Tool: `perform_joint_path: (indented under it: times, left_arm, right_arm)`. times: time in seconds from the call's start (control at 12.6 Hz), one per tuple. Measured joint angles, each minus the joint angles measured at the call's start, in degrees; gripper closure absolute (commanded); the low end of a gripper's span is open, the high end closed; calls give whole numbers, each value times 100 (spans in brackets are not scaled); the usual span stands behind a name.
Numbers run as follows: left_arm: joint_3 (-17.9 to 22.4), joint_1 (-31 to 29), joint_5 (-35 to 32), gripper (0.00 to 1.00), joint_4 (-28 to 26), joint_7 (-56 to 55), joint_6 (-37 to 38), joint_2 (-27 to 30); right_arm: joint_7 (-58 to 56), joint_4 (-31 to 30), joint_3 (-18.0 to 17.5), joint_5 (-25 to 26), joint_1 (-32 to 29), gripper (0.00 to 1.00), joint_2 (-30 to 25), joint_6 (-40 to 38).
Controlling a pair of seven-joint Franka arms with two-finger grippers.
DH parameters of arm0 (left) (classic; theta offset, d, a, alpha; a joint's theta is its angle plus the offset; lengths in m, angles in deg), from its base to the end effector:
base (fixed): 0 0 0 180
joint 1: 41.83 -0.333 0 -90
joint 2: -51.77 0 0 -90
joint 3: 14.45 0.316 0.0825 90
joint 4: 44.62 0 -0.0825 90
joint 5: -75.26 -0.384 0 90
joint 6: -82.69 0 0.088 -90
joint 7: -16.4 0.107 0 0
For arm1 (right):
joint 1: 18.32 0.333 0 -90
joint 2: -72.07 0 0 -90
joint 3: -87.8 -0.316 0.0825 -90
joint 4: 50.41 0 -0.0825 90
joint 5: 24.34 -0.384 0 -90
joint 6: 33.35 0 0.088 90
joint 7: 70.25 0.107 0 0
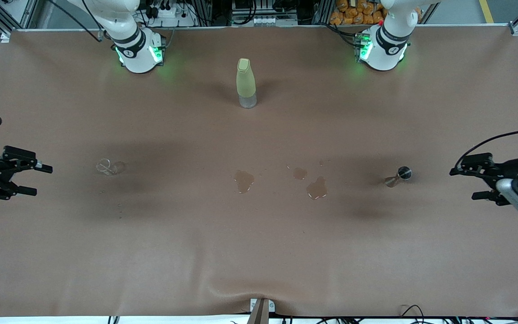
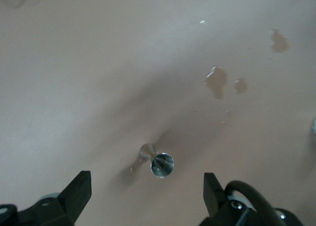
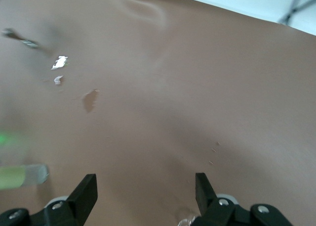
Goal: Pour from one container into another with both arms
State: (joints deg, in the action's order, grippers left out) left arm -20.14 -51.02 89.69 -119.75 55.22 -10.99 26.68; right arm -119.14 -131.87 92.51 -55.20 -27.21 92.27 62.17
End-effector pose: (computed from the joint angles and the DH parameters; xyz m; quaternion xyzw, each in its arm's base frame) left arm 0.6764 0.0289 0.4863 0.9467 -0.2820 0.0011 0.1559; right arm 0.6530 -0.0979 0.5013 -0.9324 -0.2568 -0.0856 0.2397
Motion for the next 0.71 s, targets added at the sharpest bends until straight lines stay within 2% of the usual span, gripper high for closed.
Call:
perform_joint_path:
  times: [0.08,0.24,0.4,0.71]
  left_arm:
    - [1,179,-298,0,0,-756,-26,65]
    - [-6,454,-783,0,0,-2255,-52,120]
    - [-25,599,-1076,0,1,-2962,-85,142]
    - [-18,636,-1121,0,7,-4221,-347,298]
  right_arm:
    - [492,-57,-1,286,212,4,-131,184]
    - [1583,-303,-3,910,602,2,-420,534]
    - [2469,-571,-7,1616,891,0,-721,613]
    - [3123,-518,64,2290,934,0,-1067,-161]
